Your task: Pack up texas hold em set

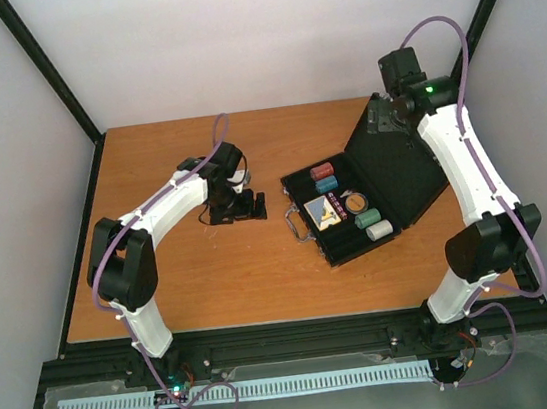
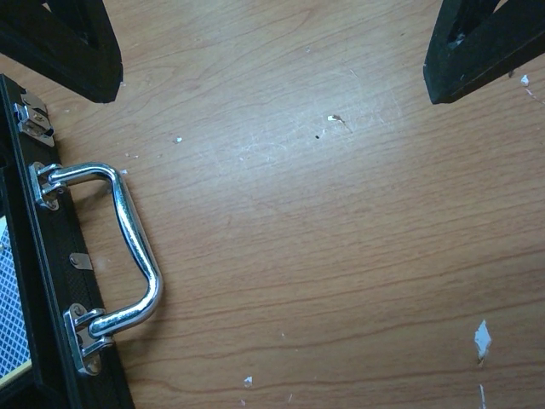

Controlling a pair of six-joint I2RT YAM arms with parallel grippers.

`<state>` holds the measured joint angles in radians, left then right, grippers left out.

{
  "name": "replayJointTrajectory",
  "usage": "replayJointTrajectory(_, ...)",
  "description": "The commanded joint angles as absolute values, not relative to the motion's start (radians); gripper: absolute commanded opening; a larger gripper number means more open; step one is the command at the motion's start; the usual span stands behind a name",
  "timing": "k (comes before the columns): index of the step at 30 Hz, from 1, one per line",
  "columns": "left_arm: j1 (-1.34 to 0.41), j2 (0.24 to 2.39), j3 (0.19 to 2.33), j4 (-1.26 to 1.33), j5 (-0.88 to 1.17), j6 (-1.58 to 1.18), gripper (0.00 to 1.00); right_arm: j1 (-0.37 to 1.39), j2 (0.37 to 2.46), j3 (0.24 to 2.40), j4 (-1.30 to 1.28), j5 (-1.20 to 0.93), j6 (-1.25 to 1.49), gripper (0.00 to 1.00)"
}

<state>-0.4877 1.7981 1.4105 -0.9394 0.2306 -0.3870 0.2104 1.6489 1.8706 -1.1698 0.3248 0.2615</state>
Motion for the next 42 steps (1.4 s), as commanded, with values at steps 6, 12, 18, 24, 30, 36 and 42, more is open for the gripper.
replayJointTrajectory(6, -0.476, 1.804, 1.404, -0.925, 0.248, -0.363, 1.0, 0.095, 1.669, 1.769, -1.126, 0.302, 0.177, 1.0)
replayJointTrajectory(12, -0.474, 1.806, 1.409, -0.929, 0.241, -0.362, 1.0, 0.066, 1.678, 1.719, -1.094, 0.223, 0.142, 1.0)
replayJointTrajectory(18, -0.472, 1.82, 1.417, -0.934, 0.241, -0.359, 1.0, 0.067, 1.667, 1.686, -1.092, 0.044, 0.123, 1.0)
replayJointTrajectory(24, -0.472, 1.831, 1.436, -0.939, 0.241, -0.358, 1.0, 0.067, 1.628, 1.639, -1.104, -0.096, 0.139, 0.99)
replayJointTrajectory(30, -0.472, 1.836, 1.435, -0.939, 0.245, -0.361, 1.0, 0.084, 1.548, 1.605, -1.114, -0.256, 0.188, 0.96)
replayJointTrajectory(36, -0.473, 1.843, 1.437, -0.938, 0.248, -0.362, 1.0, 0.188, 1.476, 1.537, -1.122, -0.355, 0.267, 0.96)
replayJointTrajectory(42, -0.472, 1.85, 1.437, -0.936, 0.254, -0.364, 1.0, 0.359, 1.445, 1.454, -1.041, -0.4, 0.373, 0.96)
